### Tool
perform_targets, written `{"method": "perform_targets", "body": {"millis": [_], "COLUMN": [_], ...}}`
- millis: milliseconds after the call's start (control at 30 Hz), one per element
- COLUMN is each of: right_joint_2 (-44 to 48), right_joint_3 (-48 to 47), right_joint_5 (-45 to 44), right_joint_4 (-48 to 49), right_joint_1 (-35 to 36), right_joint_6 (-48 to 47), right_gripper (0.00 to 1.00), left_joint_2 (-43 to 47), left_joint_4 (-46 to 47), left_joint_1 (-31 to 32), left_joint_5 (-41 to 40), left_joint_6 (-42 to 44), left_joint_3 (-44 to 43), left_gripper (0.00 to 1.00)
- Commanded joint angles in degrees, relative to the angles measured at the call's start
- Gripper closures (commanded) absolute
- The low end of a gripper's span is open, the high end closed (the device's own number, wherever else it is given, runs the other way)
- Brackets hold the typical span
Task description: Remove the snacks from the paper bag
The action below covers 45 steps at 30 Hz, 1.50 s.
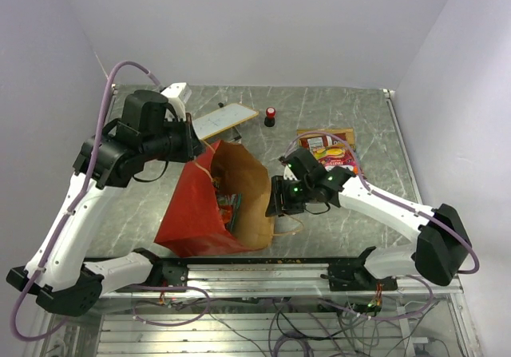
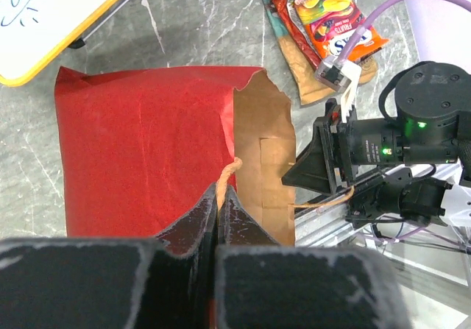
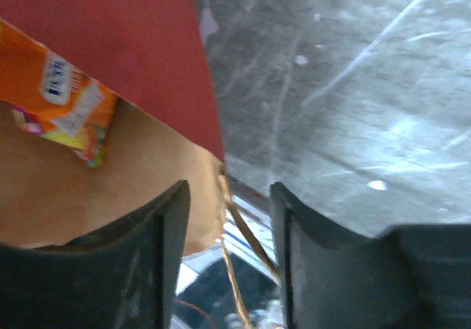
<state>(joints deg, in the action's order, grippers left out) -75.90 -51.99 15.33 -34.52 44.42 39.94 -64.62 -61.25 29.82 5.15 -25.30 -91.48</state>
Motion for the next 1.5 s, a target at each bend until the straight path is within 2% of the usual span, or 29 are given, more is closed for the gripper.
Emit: {"method": "perform_targets", "body": {"millis": [0,67,100,233,367,467,600,900,933,1033,1200,1300,1367,1467], "right_joint_2": [1.3,2.3,3.0,4.3,2.2,0.8,0.0,3.1,4.2,6.7,6.4,3.5,1.2,-2.7], "right_joint_3": [1.3,1.3,1.3,2.1,2.6,-0.1,-3.3,-4.6,-4.3,-5.0,-16.8,-23.7,-26.5,-27.5], "right_joint_5": [6.2,4.7,3.3,-3.9,-13.7,-19.2,-21.1,-25.3,-26.1,-28.7,-35.6,-34.9,-30.5,-22.1], "right_joint_4": [8.5,9.8,10.8,18.8,27.4,24.8,20.6,8.8,7.0,0.3,-14.2,-14.8,-11.9,-5.5], "right_joint_1": [1.1,3.3,5.1,14.1,21.3,23.7,23.9,24.5,24.5,24.4,24.2,24.3,24.3,24.3], "right_joint_6": [4.4,8.6,11.1,22.0,30.4,32.0,29.7,25.5,24.9,20.8,8.4,-6.3,-14.2,-19.3], "right_gripper": [0.68,0.94,1.00,1.00,1.00,1.00,1.00,1.00,0.98,0.77,0.51,0.44,0.42,0.42], "left_joint_2": [-0.7,-1.1,-1.1,-1.6,-3.5,-4.9,-5.7,1.5,2.3,3.6,3.2,1.2,-0.2,-1.4], "left_joint_4": [0.3,2.8,4.9,12.1,14.2,15.0,14.5,6.0,5.6,4.2,0.9,-0.9,-2.5,-3.5], "left_joint_1": [-0.3,-0.4,-0.3,-0.3,-0.3,-0.3,-0.3,-0.3,-0.3,-0.3,-0.3,-0.3,-0.3,-0.3], "left_joint_5": [-0.8,0.4,2.0,6.8,7.6,7.4,7.1,0.4,0.4,0.5,-2.2,-1.7,-3.5,-5.7], "left_joint_6": [0.5,1.4,2.2,4.1,5.7,6.3,6.7,1.9,0.9,-1.7,-5.4,-6.3,-6.4,-7.7], "left_joint_3": [-2.9,-3.4,-3.4,-4.4,-7.0,-9.4,-9.9,-0.2,1.1,3.5,3.1,1.2,-0.5,-1.9], "left_gripper": [0.93,0.93,0.93,0.93,0.93,0.93,0.93,0.93,0.93,0.93,0.93,0.93,0.93,0.93]}}
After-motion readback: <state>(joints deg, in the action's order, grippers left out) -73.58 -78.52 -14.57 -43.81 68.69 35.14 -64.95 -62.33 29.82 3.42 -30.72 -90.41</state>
